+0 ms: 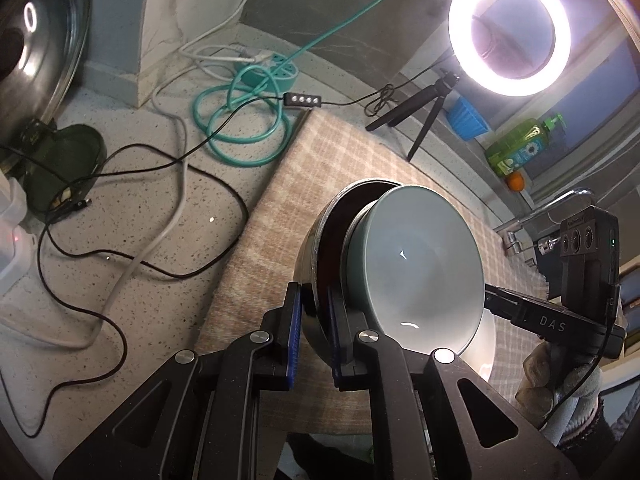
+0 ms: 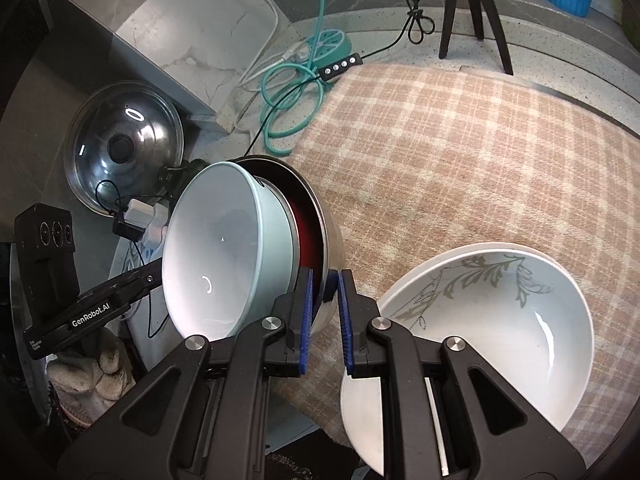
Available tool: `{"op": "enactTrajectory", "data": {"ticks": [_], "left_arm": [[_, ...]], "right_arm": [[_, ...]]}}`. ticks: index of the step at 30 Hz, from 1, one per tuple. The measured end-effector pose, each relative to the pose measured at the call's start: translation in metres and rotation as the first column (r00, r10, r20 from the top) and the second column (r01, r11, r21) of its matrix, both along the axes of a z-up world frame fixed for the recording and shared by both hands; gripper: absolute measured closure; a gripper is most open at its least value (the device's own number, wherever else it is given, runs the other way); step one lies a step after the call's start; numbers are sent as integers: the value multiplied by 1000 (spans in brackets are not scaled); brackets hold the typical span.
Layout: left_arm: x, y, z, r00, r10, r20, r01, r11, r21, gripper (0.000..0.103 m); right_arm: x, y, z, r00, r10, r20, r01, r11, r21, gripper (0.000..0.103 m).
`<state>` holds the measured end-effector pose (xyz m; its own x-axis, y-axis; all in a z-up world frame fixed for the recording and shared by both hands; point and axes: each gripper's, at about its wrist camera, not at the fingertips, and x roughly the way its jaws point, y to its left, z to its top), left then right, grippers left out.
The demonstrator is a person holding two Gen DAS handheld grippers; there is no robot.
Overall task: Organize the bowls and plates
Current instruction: 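Lift the bowl stack and carry it over the plate stack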
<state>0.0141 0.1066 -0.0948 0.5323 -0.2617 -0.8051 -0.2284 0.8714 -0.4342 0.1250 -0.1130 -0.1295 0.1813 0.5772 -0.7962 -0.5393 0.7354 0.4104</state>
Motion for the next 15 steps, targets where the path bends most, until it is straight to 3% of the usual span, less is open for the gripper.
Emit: {"op": "enactTrajectory", "data": {"ticks": [15], "left_arm": [[17, -51, 30, 990, -126, 69, 126, 992, -1, 93]], "right_arm": [[-17, -71, 24, 992, -120, 26, 118, 992, 43, 90]]}}
